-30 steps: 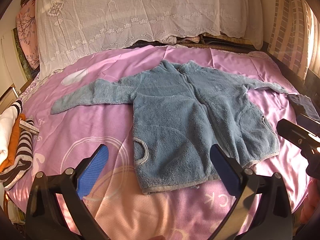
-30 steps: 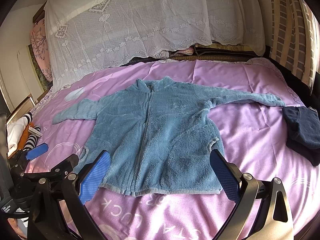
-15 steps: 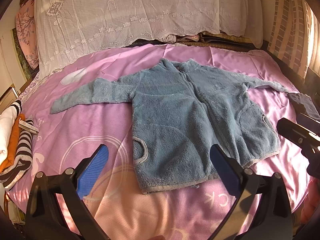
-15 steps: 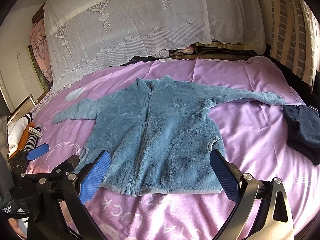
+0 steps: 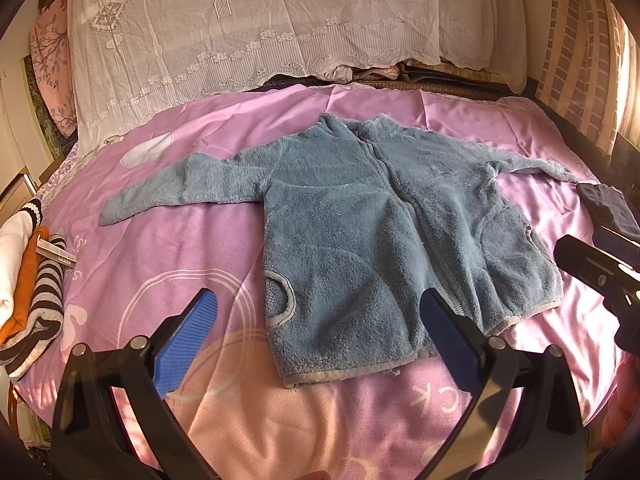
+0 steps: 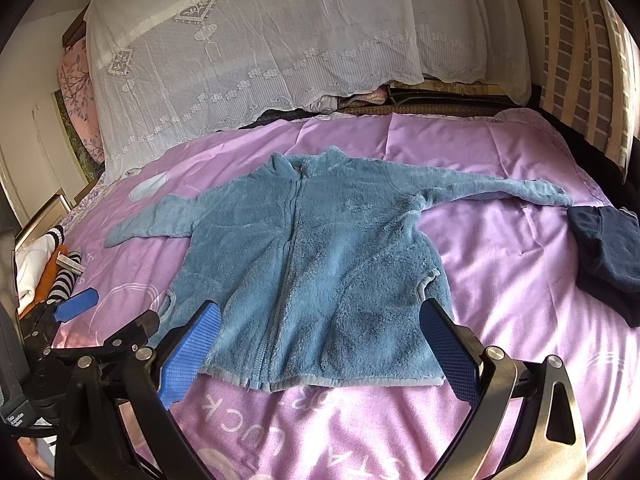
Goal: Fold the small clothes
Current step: 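Move the right tool to the jacket sleeve cuff and grasp it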
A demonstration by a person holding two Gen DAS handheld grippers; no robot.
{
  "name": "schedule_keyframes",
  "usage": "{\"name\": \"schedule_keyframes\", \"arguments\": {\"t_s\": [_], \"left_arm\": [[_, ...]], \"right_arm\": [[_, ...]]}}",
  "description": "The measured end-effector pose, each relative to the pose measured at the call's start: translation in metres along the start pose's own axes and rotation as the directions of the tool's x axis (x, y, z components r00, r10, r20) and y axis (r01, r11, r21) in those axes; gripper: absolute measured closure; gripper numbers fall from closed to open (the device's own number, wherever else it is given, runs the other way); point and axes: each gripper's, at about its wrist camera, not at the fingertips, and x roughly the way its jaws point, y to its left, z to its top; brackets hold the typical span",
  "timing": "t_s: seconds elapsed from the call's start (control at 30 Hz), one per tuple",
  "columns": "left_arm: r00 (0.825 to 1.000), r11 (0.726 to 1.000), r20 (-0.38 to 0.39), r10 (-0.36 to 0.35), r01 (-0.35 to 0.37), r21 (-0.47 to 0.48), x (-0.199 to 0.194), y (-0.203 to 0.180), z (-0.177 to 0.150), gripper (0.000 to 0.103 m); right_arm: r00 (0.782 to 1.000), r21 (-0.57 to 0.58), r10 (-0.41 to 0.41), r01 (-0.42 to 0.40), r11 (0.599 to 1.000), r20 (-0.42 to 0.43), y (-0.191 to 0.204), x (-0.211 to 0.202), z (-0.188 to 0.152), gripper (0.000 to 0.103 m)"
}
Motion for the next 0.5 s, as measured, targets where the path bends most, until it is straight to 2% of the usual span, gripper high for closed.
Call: {"name": "schedule_keyframes", "arguments": {"t_s": [0.3, 0.5], "left_arm": [[1.000, 1.000, -0.028, -0.001, 0.001, 0.002, 0.007, 0.003, 0.004, 0.004], [0.997, 1.000, -0.082, 0.000, -0.001, -0.009, 0.030, 0.008, 0.004, 0.004]], "right_arm": [[1.000, 0.013, 0.006, -0.006, 1.000, -0.011, -0.004, 0.005, 0.000, 0.003], [1.000, 0.050, 0.012, -0.011, 0.999, -0.023, -0.015, 0.021, -0.001, 0.003]]}}
